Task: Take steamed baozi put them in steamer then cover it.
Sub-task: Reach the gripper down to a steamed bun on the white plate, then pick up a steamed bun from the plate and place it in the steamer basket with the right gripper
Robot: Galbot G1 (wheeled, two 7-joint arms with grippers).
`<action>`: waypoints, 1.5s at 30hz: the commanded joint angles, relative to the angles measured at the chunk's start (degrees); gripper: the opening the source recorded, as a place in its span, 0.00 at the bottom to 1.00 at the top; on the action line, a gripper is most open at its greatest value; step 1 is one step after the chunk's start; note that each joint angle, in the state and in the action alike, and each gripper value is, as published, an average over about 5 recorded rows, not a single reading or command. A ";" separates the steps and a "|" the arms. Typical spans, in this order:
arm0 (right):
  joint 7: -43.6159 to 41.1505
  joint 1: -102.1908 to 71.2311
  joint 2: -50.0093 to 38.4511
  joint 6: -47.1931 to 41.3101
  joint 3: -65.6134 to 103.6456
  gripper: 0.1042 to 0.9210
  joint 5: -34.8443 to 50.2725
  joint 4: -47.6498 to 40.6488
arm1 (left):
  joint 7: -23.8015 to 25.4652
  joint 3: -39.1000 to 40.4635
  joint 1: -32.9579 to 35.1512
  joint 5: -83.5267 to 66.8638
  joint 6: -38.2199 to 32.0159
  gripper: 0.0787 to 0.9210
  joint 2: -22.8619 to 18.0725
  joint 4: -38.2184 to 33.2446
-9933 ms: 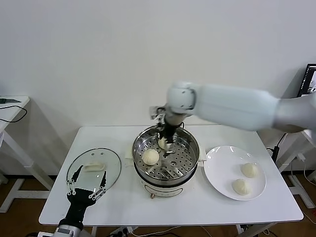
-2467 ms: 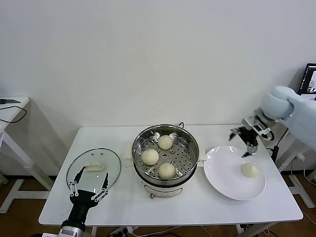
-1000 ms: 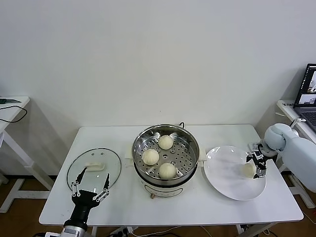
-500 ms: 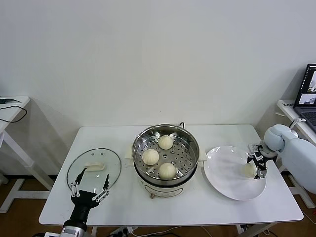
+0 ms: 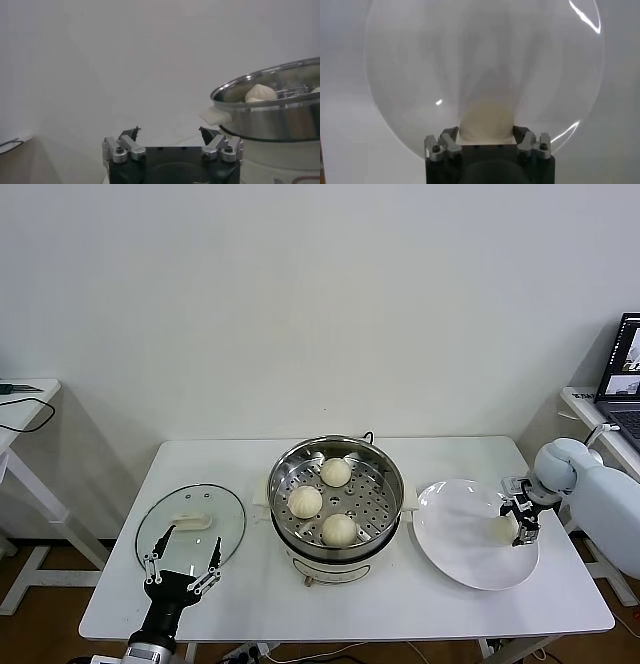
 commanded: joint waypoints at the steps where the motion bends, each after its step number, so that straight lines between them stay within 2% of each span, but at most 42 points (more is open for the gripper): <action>1: -0.24 0.38 -0.86 -0.21 -0.33 0.75 1.17 1.54 | -0.10 0.28 -0.06 0.09 0.01 0.88 -0.02 -0.14; 6: -0.48 3.72 -3.36 -1.34 -3.32 0.74 5.43 5.22 | -0.22 0.48 0.03 0.15 0.07 0.88 -0.02 -0.54; 11: -1.25 13.49 -8.55 -5.08 -13.37 0.74 15.89 13.33 | -0.22 0.49 0.26 0.16 0.08 0.88 0.02 -0.98; 21: -1.14 46.77 -14.55 -17.70 -44.20 0.74 36.62 31.66 | -0.09 0.56 0.08 0.14 -0.18 0.88 0.27 -0.96; 27: 1.72 63.56 -11.14 -23.22 -59.20 0.73 45.92 39.45 | 0.11 0.47 -0.03 0.06 -0.27 0.88 0.77 -1.15; 33: 4.62 73.12 -4.93 -27.85 -66.53 0.73 54.92 43.96 | 0.34 0.12 -0.60 -0.18 -0.43 0.88 1.57 -0.92; 39: 7.41 74.61 3.04 -31.25 -66.60 0.73 60.53 43.57 | 0.44 0.21 -1.41 -0.57 -0.35 0.88 1.82 -0.83; 45: 9.41 69.20 11.43 -33.56 -63.19 0.73 60.84 39.39 | 0.52 -0.13 -1.87 -1.27 -0.09 0.88 1.96 -0.61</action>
